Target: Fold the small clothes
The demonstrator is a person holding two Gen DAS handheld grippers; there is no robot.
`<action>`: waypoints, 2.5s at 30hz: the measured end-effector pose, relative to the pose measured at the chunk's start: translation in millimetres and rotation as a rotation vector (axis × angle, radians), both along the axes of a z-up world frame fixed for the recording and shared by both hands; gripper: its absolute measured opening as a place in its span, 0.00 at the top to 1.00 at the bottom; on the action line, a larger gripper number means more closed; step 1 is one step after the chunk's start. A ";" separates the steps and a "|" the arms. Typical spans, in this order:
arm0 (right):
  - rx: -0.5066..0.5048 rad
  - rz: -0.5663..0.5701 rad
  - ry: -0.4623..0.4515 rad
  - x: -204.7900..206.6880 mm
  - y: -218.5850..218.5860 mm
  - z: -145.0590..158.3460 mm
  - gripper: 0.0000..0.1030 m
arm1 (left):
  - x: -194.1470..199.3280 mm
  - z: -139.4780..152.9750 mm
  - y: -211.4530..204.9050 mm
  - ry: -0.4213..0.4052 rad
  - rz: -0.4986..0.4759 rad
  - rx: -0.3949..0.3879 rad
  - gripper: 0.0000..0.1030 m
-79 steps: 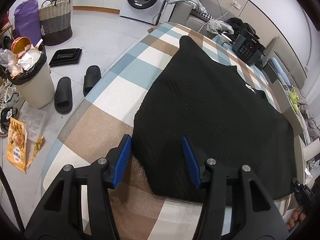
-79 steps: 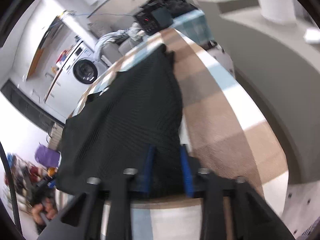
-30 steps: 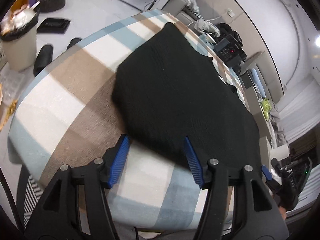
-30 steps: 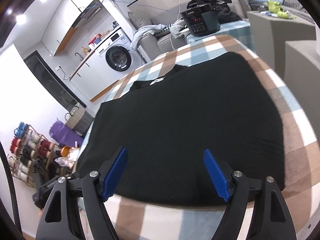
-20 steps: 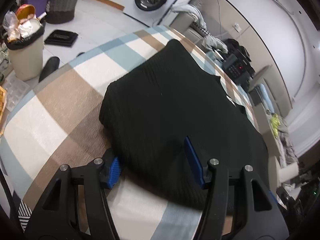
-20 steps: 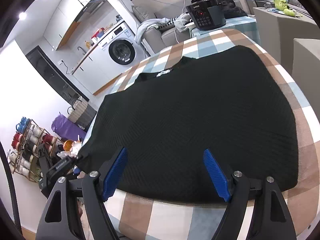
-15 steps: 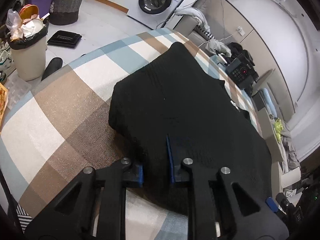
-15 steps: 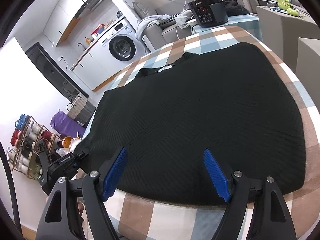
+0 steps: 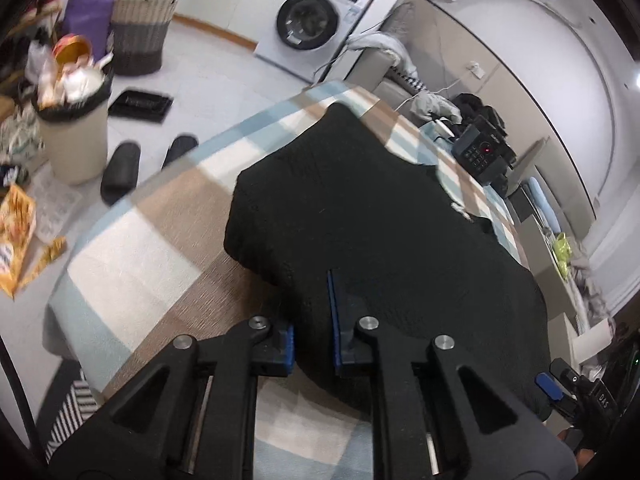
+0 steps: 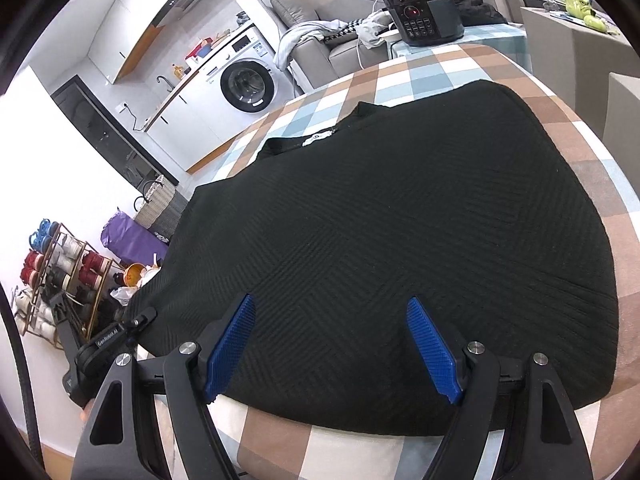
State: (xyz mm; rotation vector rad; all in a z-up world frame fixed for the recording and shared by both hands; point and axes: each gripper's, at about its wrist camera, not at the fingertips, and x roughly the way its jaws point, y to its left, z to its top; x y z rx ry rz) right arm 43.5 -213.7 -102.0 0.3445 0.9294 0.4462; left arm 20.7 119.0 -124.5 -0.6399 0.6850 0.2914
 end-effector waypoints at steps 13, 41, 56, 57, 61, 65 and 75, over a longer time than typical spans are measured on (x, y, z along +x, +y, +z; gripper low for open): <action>0.061 -0.178 -0.051 -35.2 -65.1 10.8 0.22 | 72.1 97.9 -152.6 -0.226 -0.488 0.190 0.91; 0.092 -0.023 0.069 -17.2 -24.9 -21.1 0.33 | 46.1 26.4 -93.4 0.002 -0.517 0.041 0.50; 0.028 -0.073 -0.072 -41.1 -26.7 24.9 0.93 | 43.7 28.6 -89.1 -0.007 -0.505 0.025 0.50; 0.008 -0.089 -0.066 -43.7 -29.1 23.8 0.93 | 46.3 29.6 -92.9 -0.010 -0.507 0.030 0.50; -0.060 -0.111 0.063 -34.6 -35.7 -11.7 0.93 | 51.1 25.8 -101.5 0.006 -0.518 0.041 0.50; -0.058 -0.108 0.070 -36.3 -35.6 -19.7 0.92 | 52.0 19.8 -110.6 0.039 -0.538 0.046 0.50; -0.111 -0.112 0.066 -36.1 -35.3 -15.3 0.92 | 55.0 13.6 -119.9 0.062 -0.565 0.060 0.49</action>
